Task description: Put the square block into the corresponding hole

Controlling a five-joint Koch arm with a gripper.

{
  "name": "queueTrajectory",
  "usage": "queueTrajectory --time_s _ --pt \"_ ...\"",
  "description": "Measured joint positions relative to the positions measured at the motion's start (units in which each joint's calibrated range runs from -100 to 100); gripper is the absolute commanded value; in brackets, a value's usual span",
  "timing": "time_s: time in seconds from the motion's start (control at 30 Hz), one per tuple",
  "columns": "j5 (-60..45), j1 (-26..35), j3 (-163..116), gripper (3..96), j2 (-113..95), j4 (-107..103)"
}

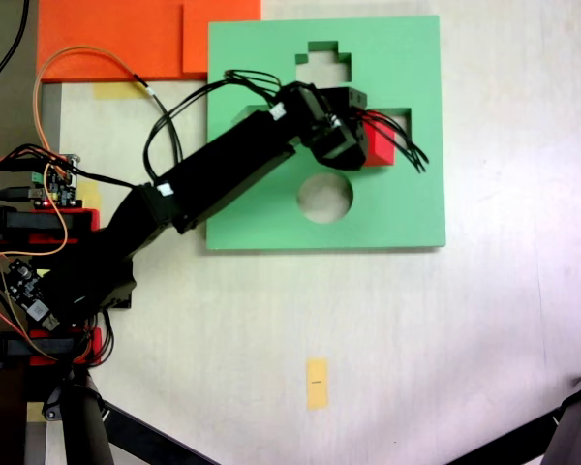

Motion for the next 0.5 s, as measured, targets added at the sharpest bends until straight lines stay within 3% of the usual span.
queueTrajectory --time_s 0.5 --pt "0.0 0.34 0.1 32.8 6.98 11.16"
